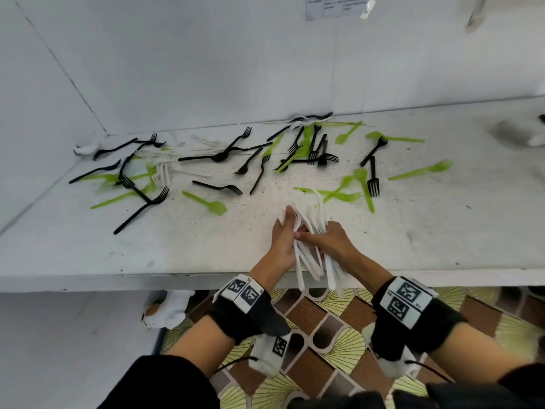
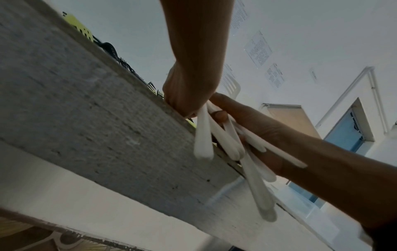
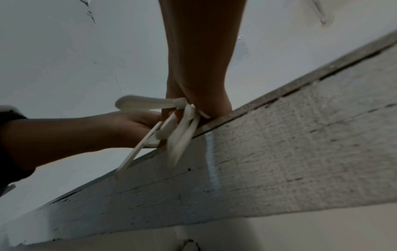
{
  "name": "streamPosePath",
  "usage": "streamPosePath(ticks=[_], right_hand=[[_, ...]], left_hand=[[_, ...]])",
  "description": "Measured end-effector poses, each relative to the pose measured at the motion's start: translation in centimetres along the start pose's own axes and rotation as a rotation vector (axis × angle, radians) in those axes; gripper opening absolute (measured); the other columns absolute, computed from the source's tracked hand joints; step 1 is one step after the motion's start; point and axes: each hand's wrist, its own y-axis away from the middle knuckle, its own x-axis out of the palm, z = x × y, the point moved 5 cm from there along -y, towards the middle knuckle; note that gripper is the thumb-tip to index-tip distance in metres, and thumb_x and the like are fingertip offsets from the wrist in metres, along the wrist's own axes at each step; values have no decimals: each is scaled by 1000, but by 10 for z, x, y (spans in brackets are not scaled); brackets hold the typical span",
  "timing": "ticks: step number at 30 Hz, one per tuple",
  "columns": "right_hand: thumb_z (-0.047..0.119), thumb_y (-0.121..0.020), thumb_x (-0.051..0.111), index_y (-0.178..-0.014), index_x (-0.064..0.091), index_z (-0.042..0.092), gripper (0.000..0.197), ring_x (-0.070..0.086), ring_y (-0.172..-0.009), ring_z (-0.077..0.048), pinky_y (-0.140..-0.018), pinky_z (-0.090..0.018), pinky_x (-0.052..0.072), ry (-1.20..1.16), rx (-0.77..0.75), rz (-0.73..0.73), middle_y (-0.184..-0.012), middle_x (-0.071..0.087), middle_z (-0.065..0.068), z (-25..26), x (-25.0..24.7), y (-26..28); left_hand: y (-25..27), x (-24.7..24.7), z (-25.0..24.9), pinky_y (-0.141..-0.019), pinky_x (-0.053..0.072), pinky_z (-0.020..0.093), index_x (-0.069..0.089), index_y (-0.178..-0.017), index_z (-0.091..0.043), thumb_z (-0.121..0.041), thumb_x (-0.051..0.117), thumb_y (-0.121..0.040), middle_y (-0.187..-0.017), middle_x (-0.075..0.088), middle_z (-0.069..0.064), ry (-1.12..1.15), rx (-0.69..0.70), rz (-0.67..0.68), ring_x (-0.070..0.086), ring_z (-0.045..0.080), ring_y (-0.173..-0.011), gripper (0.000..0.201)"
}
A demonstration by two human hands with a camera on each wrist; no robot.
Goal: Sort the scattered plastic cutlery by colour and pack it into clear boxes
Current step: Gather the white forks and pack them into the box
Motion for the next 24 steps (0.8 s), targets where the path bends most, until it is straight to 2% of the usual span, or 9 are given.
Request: streamPosePath(ticks=[3, 6, 10, 12, 15, 17, 19, 21, 24], right_hand=[[24, -70, 80, -81, 70, 9, 21, 70, -70, -19, -66, -27, 56, -115, 15, -39, -73, 71, -8, 4, -2, 3], [22, -73, 78, -67, 65, 9, 20, 61, -47, -9, -47, -19, 47, -222, 82, -58, -49, 62, 3, 4, -4, 2], [19, -76, 76, -63, 60, 7, 24, 54, -40, -9, -44, -18, 44, -221, 150, -66, -42, 55, 4, 2, -5, -2], [19, -77, 75, -66, 60, 5, 23, 50, -37, -7, -43, -18, 42, -234, 165, -65, -41, 54, 4, 1, -6, -5], [21, -77, 74, -68, 59, 6, 23, 46, -36, -8, -40, -17, 39, -287, 187, -68, -42, 51, 4, -1, -10, -6], [19, -79, 72, -66, 58, 9, 22, 45, -35, -7, -38, -17, 38, -326, 208, -50, -41, 49, 4, 0, -12, -5], [18, -80, 71, -68, 57, 12, 19, 44, -36, -7, -37, -17, 38, -362, 228, -16, -41, 48, 5, 2, -14, -4], [18, -81, 70, -68, 56, 14, 20, 42, -36, -7, -36, -17, 36, -393, 249, 9, -41, 47, 5, 2, -15, -3], [17, -83, 68, -69, 56, 14, 19, 40, -35, -6, -34, -17, 34, -459, 279, 35, -41, 45, 6, 2, -15, -4]], left_hand=[[0, 1, 1, -62, 59, 35, 61, -94, -2, -32, 47, -96, -85, 67, 15, -25, -40, -22, 67, 26, -74, 33], [2, 4, 2, -57, 58, 35, 62, -92, 1, -32, 50, -94, -79, 69, 16, -24, -82, 16, 68, 28, -68, 35], [1, 3, -4, -49, 56, 31, 61, -88, 2, -30, 49, -95, -67, 69, 12, -48, -124, 33, 67, 22, -53, 35], [0, 1, -9, -51, 56, 29, 59, -86, 0, -30, 48, -96, -71, 68, 12, -17, -141, 30, 67, 20, -54, 34], [-3, -9, -18, -54, 53, 26, 53, -76, -7, -28, 47, -97, -59, 65, 1, 74, -128, -29, 64, 11, -51, 30], [-8, -20, -25, -42, 45, 20, 49, -76, -11, -28, 50, -95, -65, 59, -3, 37, -88, -75, 58, 5, -43, 26], [-11, -28, -29, -32, 31, 14, 44, -78, -13, -35, 51, -93, -66, 45, -3, -55, -75, -59, 43, 2, -33, 28], [-12, -28, -30, -29, 22, 13, 42, -82, -15, -49, 44, -92, -57, 36, -5, -158, -128, 29, 31, 1, -32, 36], [-9, -21, -30, -30, 22, 12, 43, -86, -15, -67, 23, -89, -45, 34, -9, -216, -259, 165, 28, 2, -33, 56]])
